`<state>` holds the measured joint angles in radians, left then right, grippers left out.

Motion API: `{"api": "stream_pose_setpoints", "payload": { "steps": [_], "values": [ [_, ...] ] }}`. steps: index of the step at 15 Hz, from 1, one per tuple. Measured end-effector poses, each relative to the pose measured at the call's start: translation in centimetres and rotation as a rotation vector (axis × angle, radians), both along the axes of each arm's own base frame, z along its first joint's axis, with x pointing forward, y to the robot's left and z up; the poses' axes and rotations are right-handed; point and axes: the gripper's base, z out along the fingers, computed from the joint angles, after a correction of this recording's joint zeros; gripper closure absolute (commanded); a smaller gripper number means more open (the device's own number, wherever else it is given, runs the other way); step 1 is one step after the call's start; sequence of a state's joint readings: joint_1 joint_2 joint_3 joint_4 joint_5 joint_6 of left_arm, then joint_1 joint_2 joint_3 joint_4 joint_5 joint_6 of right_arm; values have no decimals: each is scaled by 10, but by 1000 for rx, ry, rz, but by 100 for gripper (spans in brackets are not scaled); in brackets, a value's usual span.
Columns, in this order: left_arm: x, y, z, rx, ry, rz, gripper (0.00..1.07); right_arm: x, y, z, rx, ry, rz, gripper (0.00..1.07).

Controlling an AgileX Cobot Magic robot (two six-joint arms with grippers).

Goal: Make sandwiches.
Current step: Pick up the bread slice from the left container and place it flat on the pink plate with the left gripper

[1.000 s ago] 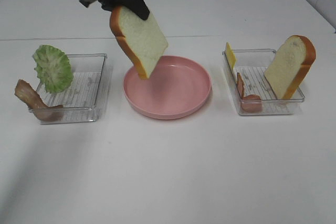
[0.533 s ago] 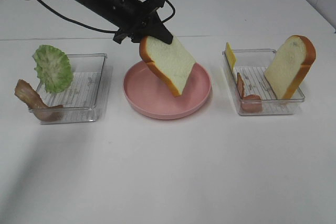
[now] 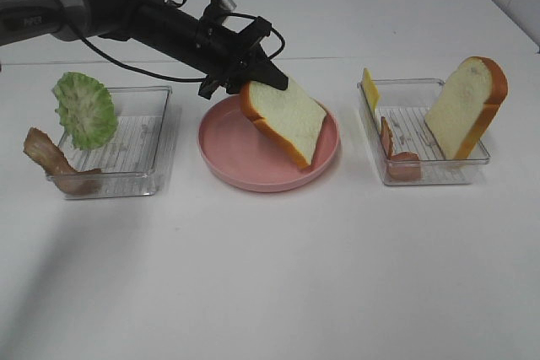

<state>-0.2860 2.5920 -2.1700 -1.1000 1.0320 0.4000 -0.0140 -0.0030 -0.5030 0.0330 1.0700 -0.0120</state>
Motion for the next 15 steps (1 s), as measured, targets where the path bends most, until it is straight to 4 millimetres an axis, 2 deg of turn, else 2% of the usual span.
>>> {"api": "stream_pose_setpoints", "payload": {
  "steps": [1, 3, 4, 6, 8, 10, 15],
  "values": [
    [0, 0, 0, 0, -1, 2, 96, 0, 0, 0, 0, 0, 0, 30],
    [0, 0, 0, 1, -1, 1, 74, 0, 0, 0, 0, 0, 0, 30],
    [0, 0, 0, 1, -1, 1, 69, 0, 0, 0, 0, 0, 0, 30],
    [1, 0, 0, 3, -3, 5, 43, 0, 0, 0, 0, 0, 0, 30],
    [1, 0, 0, 4, -6, 11, 27, 0, 0, 0, 0, 0, 0, 30],
    [1, 0, -1, 9, -8, 8, 27, 0, 0, 0, 0, 0, 0, 30],
    [-10, -9, -6, 285, -125, -119, 27, 0, 0, 0, 0, 0, 0, 30]
  ]
}}
